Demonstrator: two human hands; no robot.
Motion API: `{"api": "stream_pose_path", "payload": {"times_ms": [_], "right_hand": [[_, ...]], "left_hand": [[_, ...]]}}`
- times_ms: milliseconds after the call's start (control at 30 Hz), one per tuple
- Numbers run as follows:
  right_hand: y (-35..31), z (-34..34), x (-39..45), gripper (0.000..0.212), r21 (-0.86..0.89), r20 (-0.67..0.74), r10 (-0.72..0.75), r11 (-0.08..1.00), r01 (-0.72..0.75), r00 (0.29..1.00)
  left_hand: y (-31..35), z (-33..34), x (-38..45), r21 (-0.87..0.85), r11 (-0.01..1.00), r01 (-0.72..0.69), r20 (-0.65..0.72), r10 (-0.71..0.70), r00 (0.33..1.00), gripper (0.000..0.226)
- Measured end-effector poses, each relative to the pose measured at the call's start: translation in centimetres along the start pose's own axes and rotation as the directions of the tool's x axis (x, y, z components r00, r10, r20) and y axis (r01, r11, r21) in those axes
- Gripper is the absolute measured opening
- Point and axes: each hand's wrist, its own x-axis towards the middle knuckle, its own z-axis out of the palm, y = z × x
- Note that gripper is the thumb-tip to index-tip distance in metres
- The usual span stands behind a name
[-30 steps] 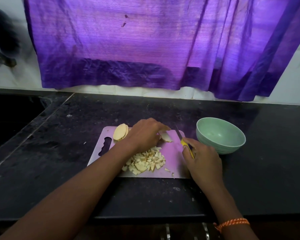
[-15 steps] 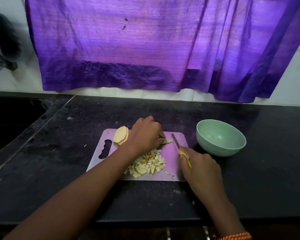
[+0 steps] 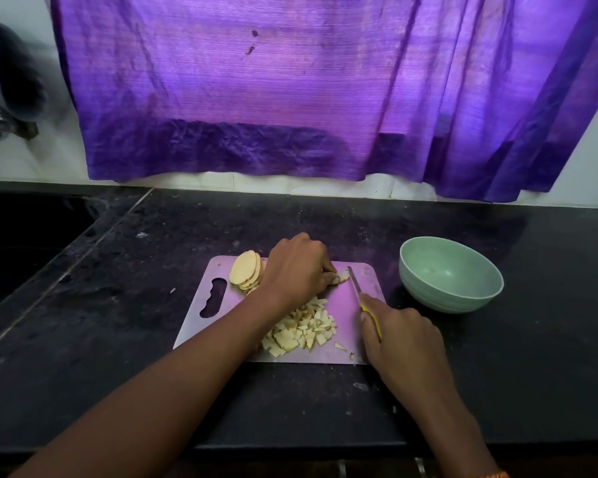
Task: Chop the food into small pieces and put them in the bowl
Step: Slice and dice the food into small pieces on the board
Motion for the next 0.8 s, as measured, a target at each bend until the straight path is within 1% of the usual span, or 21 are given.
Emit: {"api": "stream_pose_path", "payload": {"times_ms": [133,267,433,533,700,800], "right_hand": [[0.2,0.2,0.1,0.046,0.013,-0.002,-0.016,1.0,0.016,1.0],[0.2,0.4,0.0,0.045,0.015,-0.024,-0.024,1.0,0.025,0.999],[0.3,0.1,-0.1,0.044,0.031,-0.033,0.045,0.999,-0.044,0.998],[0.4,0.3,0.0,0.044,0.022,-0.051,0.076,0.997,-0.075,0.996],[0.3,0.2,-0.1,0.045,0.014,-0.057,0.059,0.998,-0.058,0.997],[0.2,0.2,-0.2,0.043,0.078,-0.094,0.055,0.996,-0.047,0.994]], "left_hand": [[0.6,0.6,0.2,0.031,0.999,0.039,-0.002,-0.039,0.999,0.017],[0.8,1.1,0.3,0.05,0.997,0.051,-0.017,-0.05,0.999,0.02],[0.0,1.2,0.5,0.105,0.994,0.013,-0.064,-0.006,0.998,0.033],[-0.2,1.0,0.5,0.124,0.992,-0.006,-0.061,0.014,0.998,0.037],[-0.3,1.1,0.5,0.085,0.995,-0.045,-0.045,0.049,0.998,0.032],[-0.3,1.3,0.4,0.064,0.996,-0.061,-0.014,0.062,0.998,0.027]]}}
